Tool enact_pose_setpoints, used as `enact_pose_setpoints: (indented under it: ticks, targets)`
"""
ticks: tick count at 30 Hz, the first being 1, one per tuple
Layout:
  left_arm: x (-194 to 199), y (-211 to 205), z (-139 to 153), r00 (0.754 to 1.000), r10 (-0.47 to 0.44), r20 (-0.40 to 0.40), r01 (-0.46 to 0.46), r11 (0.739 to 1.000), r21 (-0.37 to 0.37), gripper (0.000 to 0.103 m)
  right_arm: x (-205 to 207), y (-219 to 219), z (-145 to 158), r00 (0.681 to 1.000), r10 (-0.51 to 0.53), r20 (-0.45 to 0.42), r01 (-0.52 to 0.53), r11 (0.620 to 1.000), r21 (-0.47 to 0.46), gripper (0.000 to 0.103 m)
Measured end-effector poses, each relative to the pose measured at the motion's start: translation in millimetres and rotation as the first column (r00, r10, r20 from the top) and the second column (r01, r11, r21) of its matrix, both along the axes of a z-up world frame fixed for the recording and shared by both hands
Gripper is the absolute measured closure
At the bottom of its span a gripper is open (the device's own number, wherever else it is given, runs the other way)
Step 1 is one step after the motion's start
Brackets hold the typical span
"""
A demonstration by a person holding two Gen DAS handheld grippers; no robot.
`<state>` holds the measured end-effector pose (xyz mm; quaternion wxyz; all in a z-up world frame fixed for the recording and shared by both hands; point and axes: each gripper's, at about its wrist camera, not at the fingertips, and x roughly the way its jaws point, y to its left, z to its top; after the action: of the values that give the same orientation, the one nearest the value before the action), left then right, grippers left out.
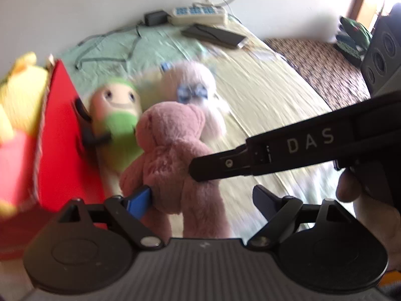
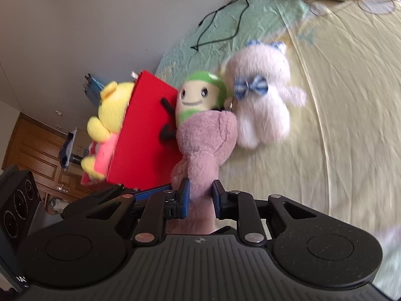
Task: Organize objects
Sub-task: 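Grasp the pink teddy bear with the right gripper and lift it, then carry the pink teddy bear with the right gripper over the red box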
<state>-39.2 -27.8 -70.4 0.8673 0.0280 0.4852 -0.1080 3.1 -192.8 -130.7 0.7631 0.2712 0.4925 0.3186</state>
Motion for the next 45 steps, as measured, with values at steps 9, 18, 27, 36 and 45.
enact_pose_setpoints:
  ticks: [9,18,27,36,45]
  targets:
    - [-38.2,-8.0,-20.7,0.994,-0.045,-0.096,0.042,0.998,-0.04,0.017,-34.1,2.1,-9.4,0.999,0.038,-0.029,-0.038,0.999,-0.026,0.08]
    - [-36.5,-8.1,-20.2,0.999,-0.03,-0.041,0.033,0.997,0.064,0.004,-24.3,2.9,-29.6,0.998,0.008,-0.057,-0.01,0.999,-0.04,0.059]
    - [-21.1,-8.5,-31.8,0.998,-0.02,-0.055,0.023,0.998,0.061,0.017,-18.3,21.7,-28.1,0.997,0.041,-0.068,-0.04,0.999,0.013,0.066]
    - [-40.0,5.8,14.4,0.995,-0.092,0.049,0.091,0.996,0.017,0.025,-36.7,17.9,10.2,1.0,-0.021,-0.014,0.021,0.999,0.037,0.067]
    - [-69.0,56.7,87.4,0.945,-0.172,0.277,0.168,0.985,0.04,0.025,-65.3,58.3,88.4,0.975,-0.13,0.182,0.115,0.989,0.089,0.067]
